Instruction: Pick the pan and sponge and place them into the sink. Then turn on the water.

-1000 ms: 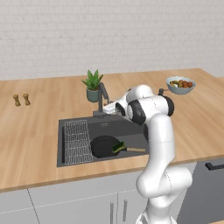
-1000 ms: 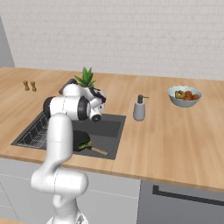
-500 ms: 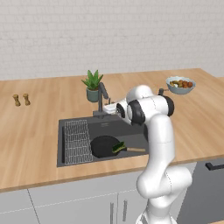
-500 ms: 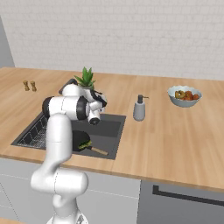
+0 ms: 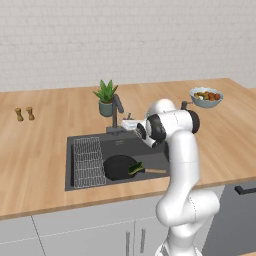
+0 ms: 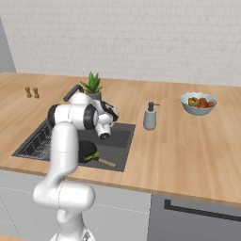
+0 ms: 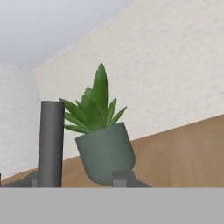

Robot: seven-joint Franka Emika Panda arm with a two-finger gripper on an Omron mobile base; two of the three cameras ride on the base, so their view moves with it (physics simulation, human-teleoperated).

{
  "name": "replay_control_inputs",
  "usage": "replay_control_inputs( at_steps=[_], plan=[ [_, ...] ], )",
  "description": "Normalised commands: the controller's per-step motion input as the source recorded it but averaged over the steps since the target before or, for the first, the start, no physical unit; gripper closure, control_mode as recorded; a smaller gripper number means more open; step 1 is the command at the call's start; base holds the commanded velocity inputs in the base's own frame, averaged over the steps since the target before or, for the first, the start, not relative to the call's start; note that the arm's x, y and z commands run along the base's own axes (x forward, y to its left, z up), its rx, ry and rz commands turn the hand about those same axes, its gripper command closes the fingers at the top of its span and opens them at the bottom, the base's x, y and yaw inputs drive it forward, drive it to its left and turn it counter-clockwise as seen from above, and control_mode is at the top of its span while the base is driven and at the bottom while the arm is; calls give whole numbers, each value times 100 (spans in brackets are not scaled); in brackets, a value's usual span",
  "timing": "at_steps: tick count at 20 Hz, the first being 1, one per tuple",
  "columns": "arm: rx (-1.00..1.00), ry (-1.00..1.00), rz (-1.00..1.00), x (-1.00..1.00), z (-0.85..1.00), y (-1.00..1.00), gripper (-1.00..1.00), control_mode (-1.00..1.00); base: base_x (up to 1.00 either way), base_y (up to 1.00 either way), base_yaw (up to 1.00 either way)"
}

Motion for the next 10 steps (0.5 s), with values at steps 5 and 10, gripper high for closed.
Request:
replay_control_inputs(
  at_steps=[5, 10],
  plan=[
    [23, 3, 4, 0, -20, -100, 100, -100, 0, 0, 0],
    [32, 2, 8, 0, 12, -100, 100, -100, 0, 0, 0]
  ],
)
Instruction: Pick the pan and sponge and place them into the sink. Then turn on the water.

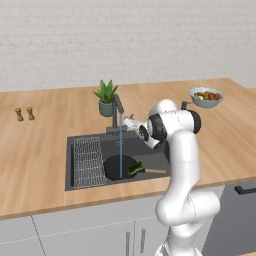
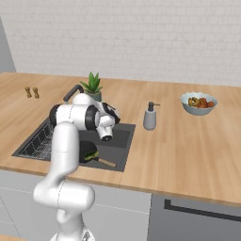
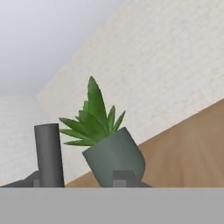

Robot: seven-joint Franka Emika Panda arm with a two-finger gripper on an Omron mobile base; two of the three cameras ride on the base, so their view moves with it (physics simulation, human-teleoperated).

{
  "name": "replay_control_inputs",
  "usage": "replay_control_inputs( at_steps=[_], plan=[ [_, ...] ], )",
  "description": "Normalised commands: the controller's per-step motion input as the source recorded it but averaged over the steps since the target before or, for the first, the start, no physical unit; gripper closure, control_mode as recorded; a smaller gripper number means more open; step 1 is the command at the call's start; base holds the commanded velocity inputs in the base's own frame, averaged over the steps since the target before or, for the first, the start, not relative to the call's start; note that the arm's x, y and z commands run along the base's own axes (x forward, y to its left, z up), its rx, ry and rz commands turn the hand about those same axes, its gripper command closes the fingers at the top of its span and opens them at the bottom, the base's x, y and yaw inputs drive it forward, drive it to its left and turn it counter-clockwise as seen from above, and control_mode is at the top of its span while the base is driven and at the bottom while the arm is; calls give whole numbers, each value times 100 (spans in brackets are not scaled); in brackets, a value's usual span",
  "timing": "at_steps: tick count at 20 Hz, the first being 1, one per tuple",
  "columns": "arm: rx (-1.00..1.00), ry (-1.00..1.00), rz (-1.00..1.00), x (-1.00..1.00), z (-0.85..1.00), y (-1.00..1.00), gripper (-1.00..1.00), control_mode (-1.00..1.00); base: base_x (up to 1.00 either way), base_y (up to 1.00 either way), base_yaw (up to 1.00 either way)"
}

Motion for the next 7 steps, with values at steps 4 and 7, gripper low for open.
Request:
replay_control_inputs(
  at_steps=[4, 7],
  plan=[
    [45, -7, 13, -28, 94, -100, 100, -100, 0, 0, 0],
    [41, -15, 11, -43, 100, -100, 100, -100, 0, 0, 0]
  ],
)
